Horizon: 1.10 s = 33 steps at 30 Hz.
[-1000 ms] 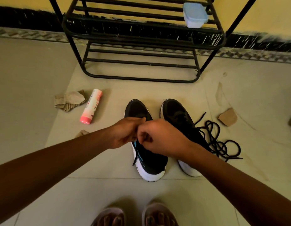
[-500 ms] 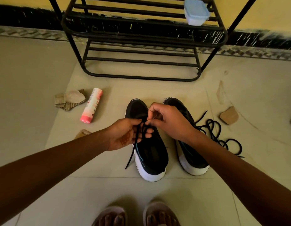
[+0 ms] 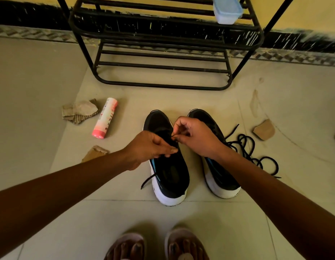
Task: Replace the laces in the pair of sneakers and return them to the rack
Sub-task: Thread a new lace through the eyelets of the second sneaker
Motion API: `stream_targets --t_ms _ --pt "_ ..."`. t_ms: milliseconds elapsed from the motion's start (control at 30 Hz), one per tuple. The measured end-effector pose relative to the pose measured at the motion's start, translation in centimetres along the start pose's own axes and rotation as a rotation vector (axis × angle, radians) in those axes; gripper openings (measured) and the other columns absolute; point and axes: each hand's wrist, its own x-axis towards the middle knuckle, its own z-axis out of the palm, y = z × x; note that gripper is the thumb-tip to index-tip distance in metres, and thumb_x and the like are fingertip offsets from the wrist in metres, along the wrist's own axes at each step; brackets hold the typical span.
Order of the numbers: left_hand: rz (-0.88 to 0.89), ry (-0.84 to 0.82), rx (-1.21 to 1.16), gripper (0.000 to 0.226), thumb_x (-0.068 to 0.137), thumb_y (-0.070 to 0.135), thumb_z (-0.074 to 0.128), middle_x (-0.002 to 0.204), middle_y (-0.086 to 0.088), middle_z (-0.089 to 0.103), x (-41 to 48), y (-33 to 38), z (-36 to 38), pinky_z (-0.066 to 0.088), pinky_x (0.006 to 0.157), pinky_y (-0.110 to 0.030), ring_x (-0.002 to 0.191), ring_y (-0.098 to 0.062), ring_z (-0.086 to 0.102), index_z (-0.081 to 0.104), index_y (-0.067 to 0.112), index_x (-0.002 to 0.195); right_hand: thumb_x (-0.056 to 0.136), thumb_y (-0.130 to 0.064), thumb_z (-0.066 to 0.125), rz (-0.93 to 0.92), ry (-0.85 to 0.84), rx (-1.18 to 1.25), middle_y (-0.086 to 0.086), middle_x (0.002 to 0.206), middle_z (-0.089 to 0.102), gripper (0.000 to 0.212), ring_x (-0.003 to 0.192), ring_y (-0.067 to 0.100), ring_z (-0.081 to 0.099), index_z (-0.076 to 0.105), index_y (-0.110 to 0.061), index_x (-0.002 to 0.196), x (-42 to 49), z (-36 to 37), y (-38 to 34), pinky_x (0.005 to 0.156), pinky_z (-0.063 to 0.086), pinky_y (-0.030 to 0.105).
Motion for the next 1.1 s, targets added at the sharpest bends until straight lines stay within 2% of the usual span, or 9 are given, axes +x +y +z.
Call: stream_targets --t_ms 67,167,300,400,467,633,867,1000,1100 --pt "0.053 0.105 0.045 0.013 0.071 0.013 0.079 0.054 0.006 0.065 0.2 -0.1 0.3 0.041 0.050 -0.007 0.051 0.001 0.058 0.067 0.014 0.065 0.083 0.001 0.065 -0.009 -0.001 0.008 -0.008 0.079 0.062 0.035 0.081 0.014 0.063 0.053 -0.031 0.074 0.1 -0.1 -0.1 0.076 0.051 0.024" --pt "0.026 0.181 -0.011 0.027 0.072 0.008 0.079 0.053 0.002 0.065 0.5 -0.1 0.1 0.041 0.044 -0.010 0.047 -0.002 0.061 0.052 0.010 0.078 0.083 0.002 0.063 -0.027 -0.018 0.021 -0.004 0.080 0.063 0.034 0.083 0.016 0.064 0.053 -0.030 0.074 0.0 -0.1 -0.3 0.077 0.051 0.028" --pt "0.040 0.101 -0.061 0.037 0.076 0.005 0.074 0.074 -0.006 0.071 0.6 -0.2 -0.3 0.047 0.050 -0.015 0.059 -0.010 0.068 0.042 0.010 0.094 0.084 0.002 0.062 -0.044 -0.031 -0.036 -0.009 0.079 0.061 0.037 0.079 0.010 0.062 0.052 -0.031 0.073 -0.1 0.0 -0.5 0.072 0.048 0.018" --pt "0.074 0.056 -0.063 0.027 0.083 0.003 0.065 0.080 -0.006 0.072 0.4 -0.3 -1.1 0.056 0.063 -0.022 0.071 -0.012 0.070 0.043 0.013 0.094 0.084 0.002 0.061 -0.037 0.001 -0.055 -0.007 0.080 0.062 0.036 0.077 0.007 0.061 0.051 -0.032 0.073 -0.1 -0.1 -0.1 0.070 0.046 0.014" --pt "0.090 0.018 -0.077 0.021 0.086 -0.001 0.060 0.076 -0.003 0.072 0.4 -0.2 -2.1 0.057 0.065 -0.022 0.070 -0.011 0.069 0.044 0.012 0.093 0.084 0.001 0.061 -0.027 0.009 -0.069 -0.007 0.080 0.062 0.037 0.075 0.001 0.059 0.051 -0.032 0.073 -0.1 -0.2 0.1 0.067 0.045 0.010" --pt "0.060 -0.013 0.207 0.026 0.079 -0.002 0.068 0.077 -0.007 0.073 0.4 -0.6 -4.8 0.059 0.067 -0.027 0.073 -0.020 0.072 0.046 0.009 0.085 0.085 0.001 0.062 0.031 -0.029 -0.111 -0.010 0.076 0.059 0.033 0.068 -0.011 0.055 0.052 -0.027 0.073 -0.4 -0.4 0.8 0.063 0.042 0.004" --pt "-0.130 -0.143 0.099 0.030 0.076 -0.002 0.068 0.085 -0.017 0.073 0.2 -1.7 -7.1 0.059 0.067 -0.029 0.073 -0.022 0.072 0.040 0.006 0.084 0.083 -0.001 0.066 0.154 -0.083 -0.190 -0.004 0.076 0.059 0.035 0.075 0.012 0.058 0.047 -0.027 0.069 -1.1 -1.4 1.8 0.063 0.042 0.015" --pt "-0.172 -0.207 0.086 0.064 0.039 0.028 0.085 0.085 -0.019 0.072 0.2 -1.4 -7.5 0.057 0.061 -0.026 0.073 -0.023 0.072 0.040 0.008 0.080 0.083 -0.002 0.066 0.178 -0.095 -0.244 0.000 0.078 0.061 0.035 0.078 0.015 0.061 0.046 -0.026 0.067 -1.2 -1.5 1.8 0.063 0.042 0.016" --pt "-0.179 -0.210 0.119 0.051 0.052 0.021 0.080 0.087 -0.020 0.072 0.4 -1.8 -7.3 0.059 0.064 -0.027 0.075 -0.022 0.072 0.040 0.008 0.080 0.083 -0.002 0.065 0.204 -0.103 -0.283 -0.002 0.075 0.059 0.036 0.078 0.015 0.061 0.045 -0.027 0.066 -1.2 -1.7 2.0 0.061 0.041 0.016"
